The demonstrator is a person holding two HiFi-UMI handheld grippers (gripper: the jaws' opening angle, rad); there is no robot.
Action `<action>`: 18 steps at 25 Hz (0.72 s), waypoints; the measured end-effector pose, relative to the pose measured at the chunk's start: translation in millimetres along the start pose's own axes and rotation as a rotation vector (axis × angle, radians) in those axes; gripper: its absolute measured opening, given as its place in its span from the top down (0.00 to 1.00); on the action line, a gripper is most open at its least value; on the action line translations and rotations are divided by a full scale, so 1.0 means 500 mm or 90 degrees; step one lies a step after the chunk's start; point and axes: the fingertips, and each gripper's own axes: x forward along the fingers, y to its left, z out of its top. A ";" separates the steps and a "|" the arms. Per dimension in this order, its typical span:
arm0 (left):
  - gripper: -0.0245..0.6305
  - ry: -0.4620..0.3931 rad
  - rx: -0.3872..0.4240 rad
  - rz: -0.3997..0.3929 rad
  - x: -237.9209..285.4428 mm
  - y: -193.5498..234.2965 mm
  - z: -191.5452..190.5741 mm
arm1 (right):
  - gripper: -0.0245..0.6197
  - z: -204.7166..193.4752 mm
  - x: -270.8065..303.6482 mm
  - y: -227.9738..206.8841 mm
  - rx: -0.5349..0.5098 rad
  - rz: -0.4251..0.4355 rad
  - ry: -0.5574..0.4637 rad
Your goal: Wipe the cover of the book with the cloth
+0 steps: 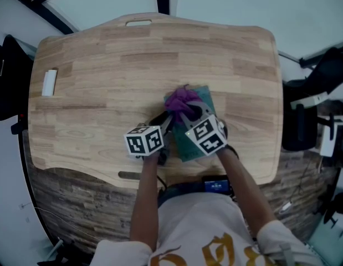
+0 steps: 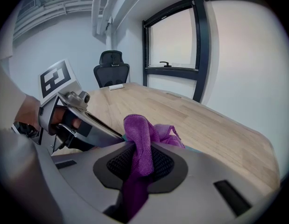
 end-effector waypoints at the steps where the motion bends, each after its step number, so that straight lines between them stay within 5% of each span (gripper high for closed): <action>1: 0.79 0.000 0.000 0.000 0.000 0.000 0.000 | 0.87 -0.002 -0.002 0.003 0.004 0.001 -0.002; 18: 0.79 -0.002 0.003 0.005 0.003 0.006 0.000 | 0.87 -0.055 -0.045 0.079 0.019 0.020 -0.001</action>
